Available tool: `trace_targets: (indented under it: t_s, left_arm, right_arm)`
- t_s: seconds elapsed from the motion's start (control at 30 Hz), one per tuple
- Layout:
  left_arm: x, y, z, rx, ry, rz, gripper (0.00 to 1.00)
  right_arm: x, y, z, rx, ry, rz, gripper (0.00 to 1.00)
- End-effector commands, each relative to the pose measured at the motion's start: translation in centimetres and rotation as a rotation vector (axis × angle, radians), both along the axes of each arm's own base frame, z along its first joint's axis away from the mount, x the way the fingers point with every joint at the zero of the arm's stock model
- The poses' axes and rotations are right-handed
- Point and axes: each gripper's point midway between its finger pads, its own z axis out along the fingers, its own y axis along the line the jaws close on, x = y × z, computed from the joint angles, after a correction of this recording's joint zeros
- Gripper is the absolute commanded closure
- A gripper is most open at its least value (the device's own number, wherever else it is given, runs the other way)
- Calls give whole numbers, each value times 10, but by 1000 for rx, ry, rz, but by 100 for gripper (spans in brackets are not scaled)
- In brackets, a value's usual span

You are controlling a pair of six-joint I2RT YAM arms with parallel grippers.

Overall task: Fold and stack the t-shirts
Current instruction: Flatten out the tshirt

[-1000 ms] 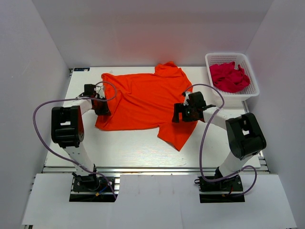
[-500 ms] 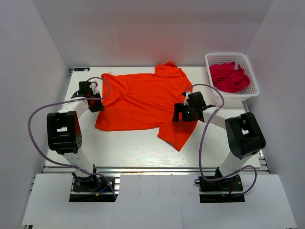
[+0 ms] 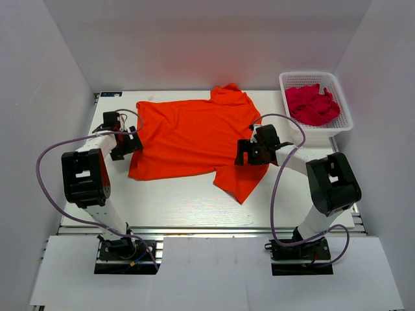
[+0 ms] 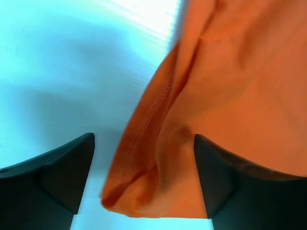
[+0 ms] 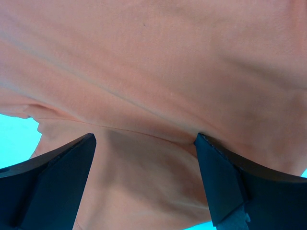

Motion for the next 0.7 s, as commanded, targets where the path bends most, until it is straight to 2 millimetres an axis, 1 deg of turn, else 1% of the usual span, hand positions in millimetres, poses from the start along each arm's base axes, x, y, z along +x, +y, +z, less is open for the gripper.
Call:
trace_targets:
  t_s: [0.0, 0.07, 0.1, 0.13, 0.17, 0.23, 0.27, 0.3, 0.33, 0.37, 0.4, 0.43, 0.47, 0.5, 0.53, 0.57, 0.6, 0.67]
  left_arm:
    - [-1, 6, 24, 14, -44, 43, 2]
    - [-1, 5, 43, -2, -95, 77, 0]
    - [-9, 3, 41, -12, -89, 92, 0]
    - [-12, 3, 46, -22, -101, 130, 0]
    - [-19, 8, 51, -1, -116, 172, 0]
    - [-36, 13, 50, 14, -90, 242, 0]
    - [-45, 17, 49, 24, -80, 311, 0]
    - [-59, 17, 40, 25, -45, 336, 0]
    - [-67, 18, 43, 12, -54, 366, 0]
    - [-80, 13, 31, -7, -28, 378, 3]
    - [-83, 10, 27, -25, -36, 380, 11]
    - [-78, 6, 31, -47, -93, 368, 15]
    - [-84, -2, 20, -81, -72, 348, 19]
    - [-87, -2, 17, -81, -62, 348, 26]
    - [-88, -8, 15, -105, -60, 323, 28]
    - [-86, -9, 11, -113, -51, 319, 30]
    - [-82, -10, 10, -117, -62, 306, 32]
    - [-82, -14, 1, -129, -44, 283, 33]
  right_arm:
    - [-12, -10, -13, -56, 69, 2, 9]
    - [-10, -5, 0, -32, 45, 26, 9]
    - [-9, -1, 10, -14, 17, 40, 9]
    - [-6, -1, 20, -4, -15, 37, 9]
    - [-6, -1, 28, 4, -30, 38, 9]
    - [-6, -5, 33, -8, -43, 15, 9]
    - [-7, -7, 41, -2, -64, 6, 9]
    - [-8, -7, 43, 2, -63, -4, 9]
    - [-12, -10, 39, -7, -53, -13, 9]
    - [-14, -11, 41, -4, -57, -12, 9]
    - [-15, -10, 43, 3, -59, -15, 9]
    - [-19, -11, 39, -2, -45, -17, 9]
    - [-21, -12, 38, 1, -39, -16, 9]
    - [-22, -12, 38, 5, -35, -20, 9]
    - [-24, -12, 37, 5, -32, -18, 9]
    - [-27, -12, 34, 6, -21, -17, 9]
    - [-27, -12, 36, 7, -28, -15, 9]
    - [-30, -12, 33, 8, -22, -17, 9]
